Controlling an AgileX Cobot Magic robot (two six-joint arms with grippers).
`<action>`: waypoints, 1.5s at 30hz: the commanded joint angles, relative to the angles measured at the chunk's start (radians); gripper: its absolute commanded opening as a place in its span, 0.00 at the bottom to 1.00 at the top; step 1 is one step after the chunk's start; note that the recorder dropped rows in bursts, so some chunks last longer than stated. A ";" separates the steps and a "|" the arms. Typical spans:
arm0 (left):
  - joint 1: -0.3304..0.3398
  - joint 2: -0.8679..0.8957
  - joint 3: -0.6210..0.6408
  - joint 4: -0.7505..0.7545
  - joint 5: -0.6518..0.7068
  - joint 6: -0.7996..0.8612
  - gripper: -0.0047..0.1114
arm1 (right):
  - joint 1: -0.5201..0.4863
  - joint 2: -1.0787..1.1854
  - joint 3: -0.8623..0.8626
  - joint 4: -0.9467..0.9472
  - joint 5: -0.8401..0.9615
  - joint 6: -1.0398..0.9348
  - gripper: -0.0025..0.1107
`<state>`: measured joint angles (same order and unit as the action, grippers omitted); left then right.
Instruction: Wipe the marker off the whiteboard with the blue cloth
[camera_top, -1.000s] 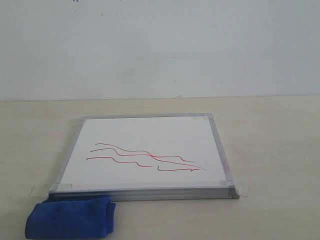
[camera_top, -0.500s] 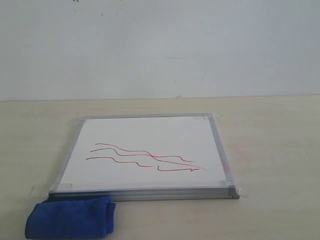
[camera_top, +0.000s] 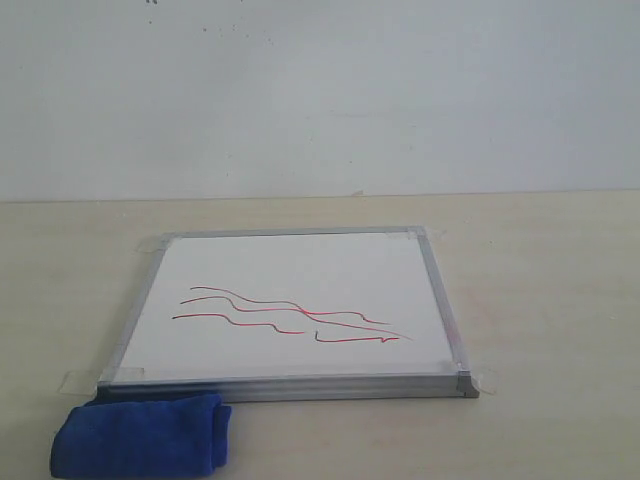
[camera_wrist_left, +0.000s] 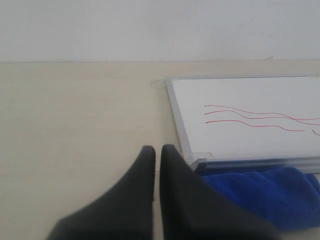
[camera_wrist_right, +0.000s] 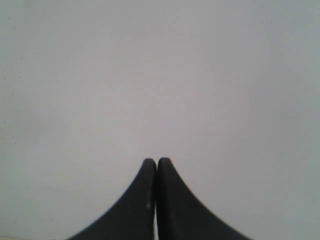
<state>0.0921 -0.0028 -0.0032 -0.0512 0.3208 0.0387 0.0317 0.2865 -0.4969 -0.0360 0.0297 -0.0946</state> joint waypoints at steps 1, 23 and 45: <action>-0.008 0.003 0.003 -0.012 -0.006 0.005 0.07 | -0.003 0.005 -0.008 0.002 -0.010 0.017 0.02; -0.008 0.003 0.003 -0.012 -0.006 0.005 0.07 | 0.481 0.505 -0.051 0.024 -0.110 0.087 0.02; -0.008 0.003 0.003 -0.012 -0.006 0.005 0.07 | 0.841 1.387 -0.918 0.111 0.884 -0.782 0.02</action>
<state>0.0921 -0.0028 -0.0032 -0.0512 0.3208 0.0387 0.8690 1.6007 -1.3270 0.0291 0.7887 -0.7166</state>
